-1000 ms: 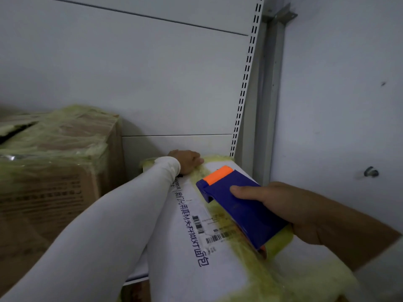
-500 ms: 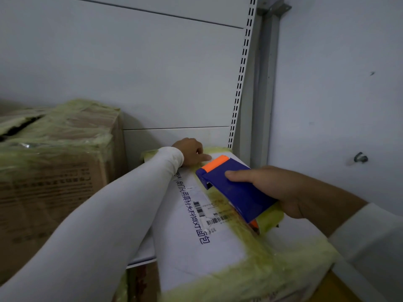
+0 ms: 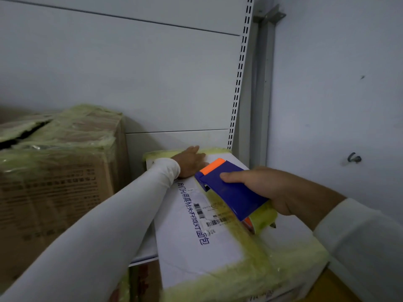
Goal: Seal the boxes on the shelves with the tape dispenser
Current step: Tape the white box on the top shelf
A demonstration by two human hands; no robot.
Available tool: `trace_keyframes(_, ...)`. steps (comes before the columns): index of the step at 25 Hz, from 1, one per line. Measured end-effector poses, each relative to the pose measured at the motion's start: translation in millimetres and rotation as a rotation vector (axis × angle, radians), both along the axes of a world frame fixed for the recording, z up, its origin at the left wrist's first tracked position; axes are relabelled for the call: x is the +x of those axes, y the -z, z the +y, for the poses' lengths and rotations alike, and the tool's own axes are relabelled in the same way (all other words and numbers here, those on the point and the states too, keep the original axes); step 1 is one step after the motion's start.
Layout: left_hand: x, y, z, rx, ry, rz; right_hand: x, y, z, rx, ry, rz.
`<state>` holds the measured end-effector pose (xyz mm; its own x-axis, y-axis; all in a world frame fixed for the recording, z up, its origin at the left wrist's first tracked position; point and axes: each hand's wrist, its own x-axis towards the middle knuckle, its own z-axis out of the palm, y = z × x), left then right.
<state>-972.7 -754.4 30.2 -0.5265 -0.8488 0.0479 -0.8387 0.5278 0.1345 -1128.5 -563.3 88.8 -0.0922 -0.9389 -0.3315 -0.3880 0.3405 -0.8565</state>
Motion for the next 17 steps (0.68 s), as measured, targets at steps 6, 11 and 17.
trace_keyframes(6, 12, 3, 26, 0.162, 0.201, 0.210, -7, 3, 4, 0.030, -0.019, 0.012)
trace_keyframes(11, 16, 8, 31, 0.128, 0.202, 0.112, -5, 2, 2, 0.009, -0.019, 0.001)
trace_keyframes(17, 18, 6, 29, 0.202, 0.146, 0.171, -5, -6, 4, 0.017, -0.036, 0.017)
